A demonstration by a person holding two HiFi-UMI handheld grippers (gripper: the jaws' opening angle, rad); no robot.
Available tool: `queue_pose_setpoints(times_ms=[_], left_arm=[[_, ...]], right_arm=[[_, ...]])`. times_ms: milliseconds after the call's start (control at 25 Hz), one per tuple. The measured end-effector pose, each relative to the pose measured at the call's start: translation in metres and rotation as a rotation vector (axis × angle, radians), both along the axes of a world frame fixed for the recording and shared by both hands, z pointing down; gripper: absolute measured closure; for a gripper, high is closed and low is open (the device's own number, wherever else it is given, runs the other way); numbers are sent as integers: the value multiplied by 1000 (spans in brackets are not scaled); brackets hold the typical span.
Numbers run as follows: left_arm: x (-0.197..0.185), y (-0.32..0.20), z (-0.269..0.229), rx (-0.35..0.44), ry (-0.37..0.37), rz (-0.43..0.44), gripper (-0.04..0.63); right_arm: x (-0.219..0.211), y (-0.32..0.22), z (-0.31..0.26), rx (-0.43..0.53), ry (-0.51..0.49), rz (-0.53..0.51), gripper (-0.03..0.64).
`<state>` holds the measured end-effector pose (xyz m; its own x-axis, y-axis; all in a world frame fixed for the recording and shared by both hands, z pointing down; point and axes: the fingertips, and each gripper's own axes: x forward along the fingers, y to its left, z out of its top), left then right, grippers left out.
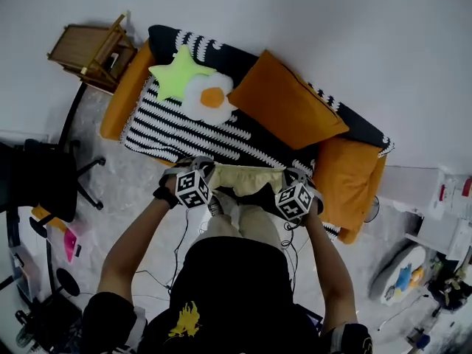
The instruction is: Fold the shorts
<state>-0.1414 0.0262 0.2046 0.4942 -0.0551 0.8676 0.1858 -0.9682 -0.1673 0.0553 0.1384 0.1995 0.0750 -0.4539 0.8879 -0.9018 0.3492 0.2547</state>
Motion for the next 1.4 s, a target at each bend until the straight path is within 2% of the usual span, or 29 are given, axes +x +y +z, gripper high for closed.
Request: queue_pose_setpoints(times_ms=[160, 320, 480, 720, 760, 840, 920, 960, 1040, 1120, 1240, 1320, 1400], left_arm=[[24, -38, -6, 89, 2, 73, 565], [45, -67, -25, 172, 48, 87, 563], [52, -76, -19, 190, 69, 76, 560], [42, -59, 42, 186, 16, 48, 560], [34, -54, 61, 177, -12, 31, 557], [7, -40, 108, 139, -128, 11, 477], [-35, -19, 150, 87, -277, 8, 416], [-58, -6, 164, 58, -333, 3, 413], [-97, 21, 179, -5, -388, -21, 414], [-127, 42, 184, -54, -395, -60, 414], [-156, 64, 185, -112, -370, -147, 416], [-160, 73, 183, -152, -322, -236, 422], [-154, 81, 181, -182, -252, -338, 422]], right_arm=[[19, -29, -2, 23, 46, -27, 597], [29, -46, -15, 64, 80, -28, 597], [25, -42, -4, 70, 66, -9, 595], [2, -16, 55, 50, 29, 41, 594], [-6, -8, 73, 34, 7, 52, 591], [-33, 21, 119, -80, -72, 64, 564], [-68, 62, 160, -255, -183, 69, 442], [-84, 82, 171, -319, -231, 76, 418], [-103, 111, 178, -374, -278, 83, 420], [-104, 128, 174, -374, -277, 89, 437], [-81, 143, 163, -351, -251, 162, 445], [-56, 141, 152, -307, -214, 194, 445], [-30, 131, 138, -245, -159, 175, 445]])
